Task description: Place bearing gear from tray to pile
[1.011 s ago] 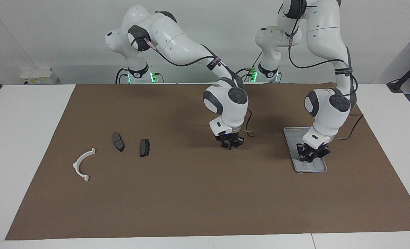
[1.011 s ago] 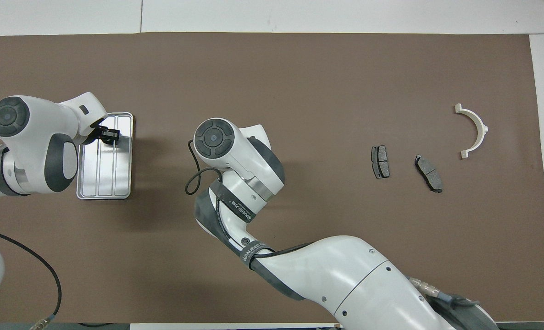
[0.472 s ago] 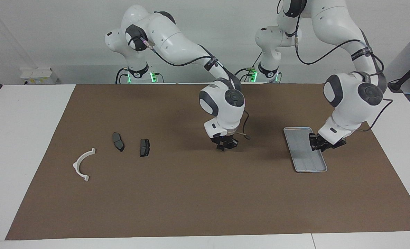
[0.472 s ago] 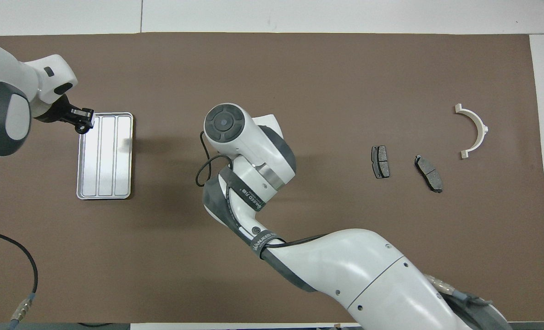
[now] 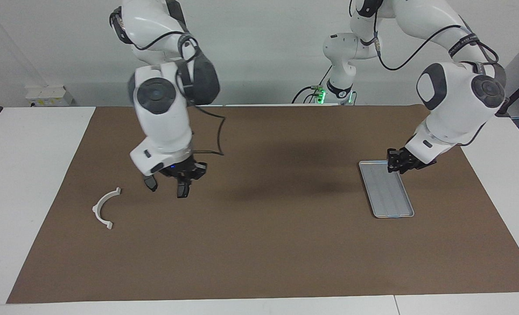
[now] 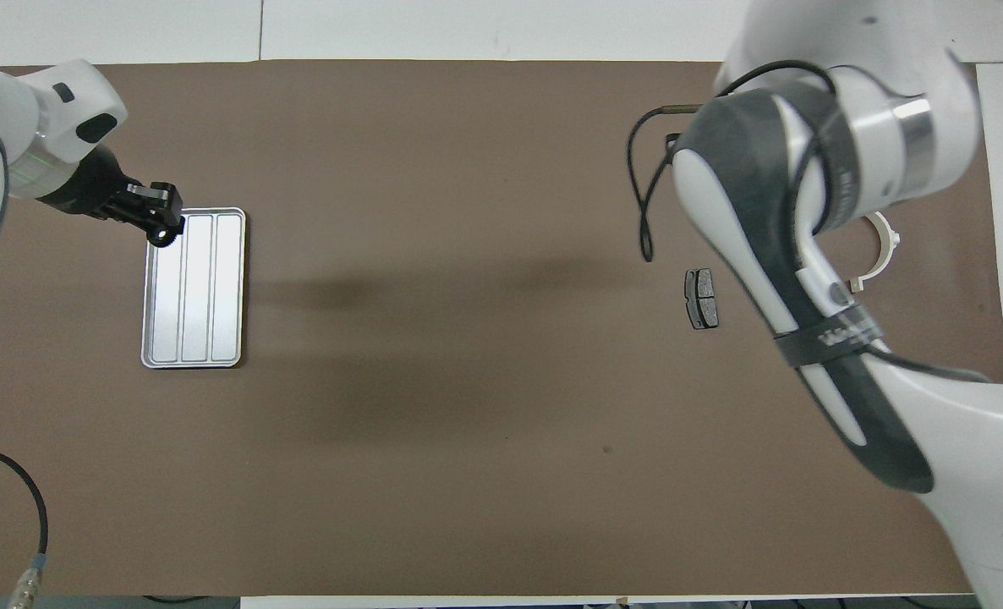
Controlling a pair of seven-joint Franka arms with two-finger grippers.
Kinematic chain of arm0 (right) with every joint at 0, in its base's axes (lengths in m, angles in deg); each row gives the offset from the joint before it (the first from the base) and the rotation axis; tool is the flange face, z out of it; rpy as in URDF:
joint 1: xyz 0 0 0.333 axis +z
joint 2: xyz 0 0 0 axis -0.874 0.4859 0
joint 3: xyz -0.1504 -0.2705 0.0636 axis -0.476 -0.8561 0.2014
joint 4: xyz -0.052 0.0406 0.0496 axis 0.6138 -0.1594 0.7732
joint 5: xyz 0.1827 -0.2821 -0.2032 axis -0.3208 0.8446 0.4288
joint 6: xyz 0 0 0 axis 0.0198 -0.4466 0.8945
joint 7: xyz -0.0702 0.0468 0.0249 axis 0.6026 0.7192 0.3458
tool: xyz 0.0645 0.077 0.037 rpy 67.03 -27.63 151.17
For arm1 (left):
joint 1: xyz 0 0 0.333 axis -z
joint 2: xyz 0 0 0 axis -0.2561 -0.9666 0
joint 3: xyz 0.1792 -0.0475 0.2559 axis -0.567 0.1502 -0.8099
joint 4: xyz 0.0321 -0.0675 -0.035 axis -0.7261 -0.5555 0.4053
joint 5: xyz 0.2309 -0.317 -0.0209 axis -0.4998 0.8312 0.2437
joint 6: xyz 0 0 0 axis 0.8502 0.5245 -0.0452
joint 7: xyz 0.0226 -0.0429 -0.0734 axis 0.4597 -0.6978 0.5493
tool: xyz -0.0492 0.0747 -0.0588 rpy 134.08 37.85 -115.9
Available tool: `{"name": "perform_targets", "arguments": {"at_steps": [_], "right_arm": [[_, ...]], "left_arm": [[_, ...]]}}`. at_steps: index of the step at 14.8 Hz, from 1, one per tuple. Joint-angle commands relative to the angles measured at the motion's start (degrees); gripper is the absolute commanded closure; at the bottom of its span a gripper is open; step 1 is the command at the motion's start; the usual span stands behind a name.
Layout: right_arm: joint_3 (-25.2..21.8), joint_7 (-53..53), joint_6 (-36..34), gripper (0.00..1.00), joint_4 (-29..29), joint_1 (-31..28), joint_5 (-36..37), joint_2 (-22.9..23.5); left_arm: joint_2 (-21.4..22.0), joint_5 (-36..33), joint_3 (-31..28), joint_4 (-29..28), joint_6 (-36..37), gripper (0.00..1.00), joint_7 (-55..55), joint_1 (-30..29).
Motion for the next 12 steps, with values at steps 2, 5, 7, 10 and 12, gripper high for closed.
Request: {"name": "perform_targets", "arguments": {"at_steps": [2,5,7,10,12], "right_arm": [[0.79,-8.58,8.98,1.0,-9.18,-5.51,-0.13,-0.42],[0.7,-9.03,21.81,1.0,-20.52,-8.24,0.05,-1.74],[0.62,-9.29,28.85,1.0,-24.05,-9.3,0.66,0.18],[0.62,-10.78,34.84,1.0,-24.59,-11.23,1.98,3.61],[0.62,-11.14,36.87,1.0,-24.6,-11.41,1.98,4.93]], "left_arm": [[1.13,1.62,-0.28,-0.31,-1.14,1.0,21.01,12.75],[2.0,1.44,-0.28,-5.03,-8.51,1.0,32.46,21.37],[1.83,1.18,-0.37,-9.08,-13.79,1.0,38.7,25.16],[1.04,1.18,-0.28,-17.07,-24.94,1.0,41.36,26.93],[-0.35,1.18,-0.37,-20.86,-30.84,1.0,41.98,27.81]]}}
